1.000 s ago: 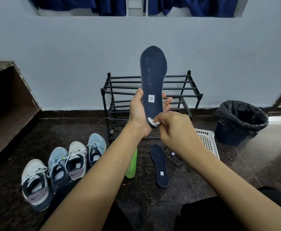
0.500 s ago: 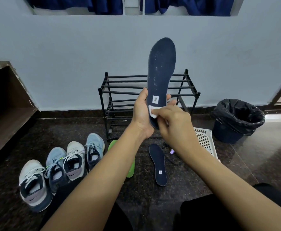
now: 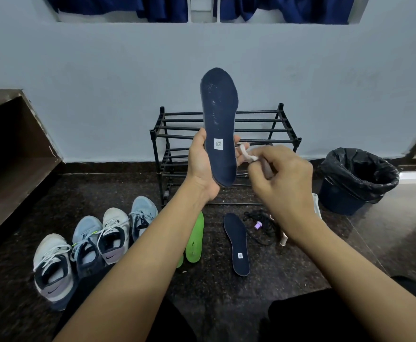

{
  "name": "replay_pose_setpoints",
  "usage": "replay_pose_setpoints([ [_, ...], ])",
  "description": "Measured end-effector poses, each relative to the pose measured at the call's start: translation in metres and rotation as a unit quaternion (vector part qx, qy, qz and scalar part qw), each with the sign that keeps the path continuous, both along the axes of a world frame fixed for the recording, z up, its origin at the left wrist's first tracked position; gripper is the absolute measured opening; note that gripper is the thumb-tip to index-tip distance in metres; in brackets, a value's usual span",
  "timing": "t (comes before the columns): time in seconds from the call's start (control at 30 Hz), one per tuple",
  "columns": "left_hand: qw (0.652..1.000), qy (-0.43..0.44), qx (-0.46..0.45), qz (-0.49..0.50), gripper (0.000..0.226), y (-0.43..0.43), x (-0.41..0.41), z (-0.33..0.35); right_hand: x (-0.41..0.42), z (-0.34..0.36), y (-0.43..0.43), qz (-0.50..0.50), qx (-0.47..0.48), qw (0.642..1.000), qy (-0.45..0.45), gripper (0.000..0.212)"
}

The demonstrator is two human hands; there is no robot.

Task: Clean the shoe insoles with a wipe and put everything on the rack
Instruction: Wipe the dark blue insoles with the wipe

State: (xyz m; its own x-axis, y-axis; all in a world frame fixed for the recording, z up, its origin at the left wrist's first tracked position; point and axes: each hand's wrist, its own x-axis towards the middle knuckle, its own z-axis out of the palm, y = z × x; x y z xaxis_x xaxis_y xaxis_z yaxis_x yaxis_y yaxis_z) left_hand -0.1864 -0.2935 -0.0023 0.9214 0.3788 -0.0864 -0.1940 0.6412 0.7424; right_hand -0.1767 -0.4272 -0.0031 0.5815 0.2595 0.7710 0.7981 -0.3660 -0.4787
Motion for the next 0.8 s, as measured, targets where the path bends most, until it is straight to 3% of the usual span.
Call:
replay_pose_setpoints([
  [0.23, 0.997, 0.040, 0.025, -0.057, 0.054, -0.020, -0.001, -0.003, 0.000, -0.015, 0.016, 0.049, -0.093, 0.994, -0.033, 0.026],
  [0.53, 0.999, 0.017, -0.042, -0.003, 0.049, -0.001, 0.000, 0.002, -0.010, -0.019, 0.019, 0.089, -0.104, 0.990, 0.027, 0.027],
  [0.8, 0.999, 0.034, 0.008, -0.029, 0.054, -0.014, -0.004, -0.002, 0.005, -0.023, 0.019, 0.071, -0.133, 0.988, -0.045, 0.020],
])
